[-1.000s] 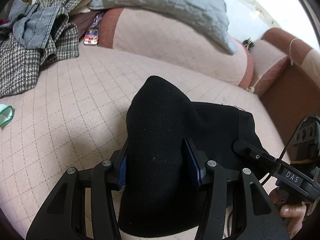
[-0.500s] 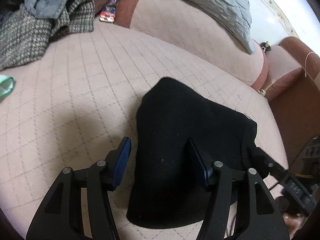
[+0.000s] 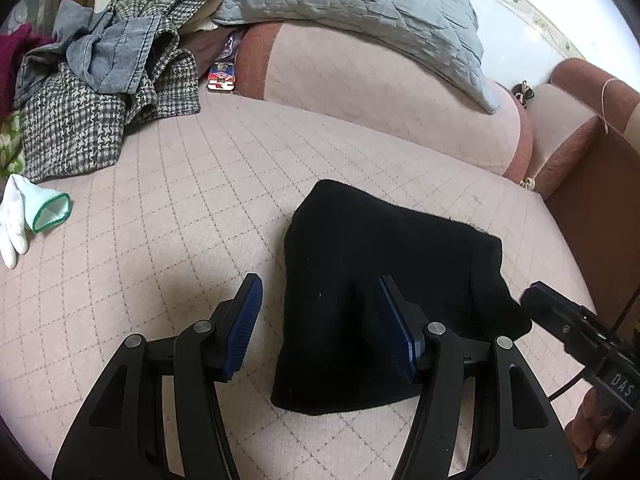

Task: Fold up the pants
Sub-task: 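Open both grippers and lift them away from the folded pants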

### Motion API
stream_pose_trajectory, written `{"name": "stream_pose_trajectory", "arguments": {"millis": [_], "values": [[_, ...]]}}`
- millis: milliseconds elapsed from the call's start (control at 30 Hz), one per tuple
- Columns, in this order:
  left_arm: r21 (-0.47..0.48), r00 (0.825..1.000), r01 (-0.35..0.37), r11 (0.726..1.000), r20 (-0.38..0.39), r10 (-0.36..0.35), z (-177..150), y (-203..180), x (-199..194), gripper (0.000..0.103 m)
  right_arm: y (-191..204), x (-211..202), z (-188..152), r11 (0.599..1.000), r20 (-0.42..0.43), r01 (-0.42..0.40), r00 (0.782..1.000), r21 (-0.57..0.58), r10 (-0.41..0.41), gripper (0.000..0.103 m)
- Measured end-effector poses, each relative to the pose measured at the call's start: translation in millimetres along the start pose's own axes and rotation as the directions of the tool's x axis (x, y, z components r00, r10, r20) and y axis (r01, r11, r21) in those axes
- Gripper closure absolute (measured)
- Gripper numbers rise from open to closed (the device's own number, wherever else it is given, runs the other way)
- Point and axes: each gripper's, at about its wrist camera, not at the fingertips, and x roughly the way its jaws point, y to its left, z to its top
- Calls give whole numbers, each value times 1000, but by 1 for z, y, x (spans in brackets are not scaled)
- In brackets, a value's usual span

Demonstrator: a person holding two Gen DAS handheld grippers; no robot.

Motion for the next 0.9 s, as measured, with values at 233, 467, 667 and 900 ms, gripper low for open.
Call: {"name": "stream_pose_trajectory", "arguments": {"millis": [233, 467, 667, 900], "values": [[19, 1000, -3, 1000, -9, 4, -2, -3, 5, 44, -4, 18, -9, 997, -45, 69, 997, -15, -70, 59], [35, 999, -11, 999, -37, 12, -4, -10, 16, 44, -27, 38, -18, 995, -93, 86, 992, 57, -80, 58], [46, 999, -19, 999, -50, 21, -8, -13, 20, 44, -25, 23, -16, 996, -79, 71, 995, 49, -67, 58], [53, 1000, -20, 998, -4, 20, -7, -14, 4, 44, -7, -7, -18, 998, -25, 70, 997, -2, -70, 58]]}}
